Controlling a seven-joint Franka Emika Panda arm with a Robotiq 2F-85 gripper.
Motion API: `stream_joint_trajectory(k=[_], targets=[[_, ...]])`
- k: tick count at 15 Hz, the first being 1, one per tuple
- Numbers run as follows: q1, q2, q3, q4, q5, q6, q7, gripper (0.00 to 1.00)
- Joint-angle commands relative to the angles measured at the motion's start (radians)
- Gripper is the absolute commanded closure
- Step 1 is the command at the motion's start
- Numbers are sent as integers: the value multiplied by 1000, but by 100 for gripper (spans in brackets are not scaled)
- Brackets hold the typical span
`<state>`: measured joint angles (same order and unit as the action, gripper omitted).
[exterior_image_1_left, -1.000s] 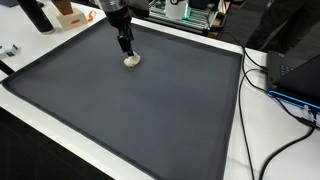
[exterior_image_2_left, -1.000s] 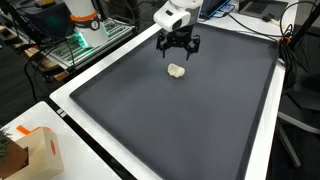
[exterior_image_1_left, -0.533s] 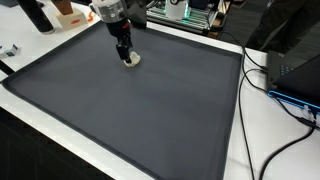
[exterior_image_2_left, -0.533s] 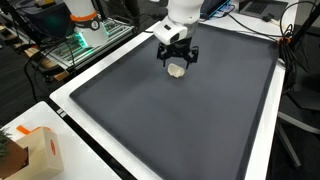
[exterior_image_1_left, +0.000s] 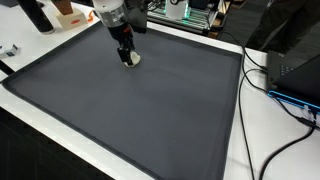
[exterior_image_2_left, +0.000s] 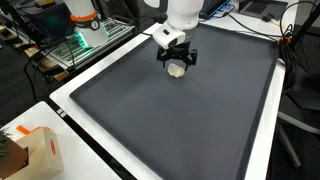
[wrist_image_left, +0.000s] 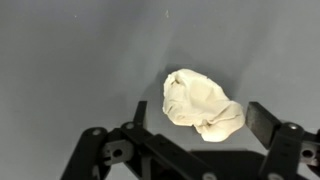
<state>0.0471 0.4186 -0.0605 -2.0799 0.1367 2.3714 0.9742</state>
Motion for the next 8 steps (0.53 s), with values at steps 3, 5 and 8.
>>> stream_joint_trajectory(k=[3, 5, 8], targets=[[6, 8, -7, -16, 28, 31, 33, 4], [6, 10, -6, -18, 27, 41, 40, 14], [4, 16, -4, -19, 31, 56, 39, 36]])
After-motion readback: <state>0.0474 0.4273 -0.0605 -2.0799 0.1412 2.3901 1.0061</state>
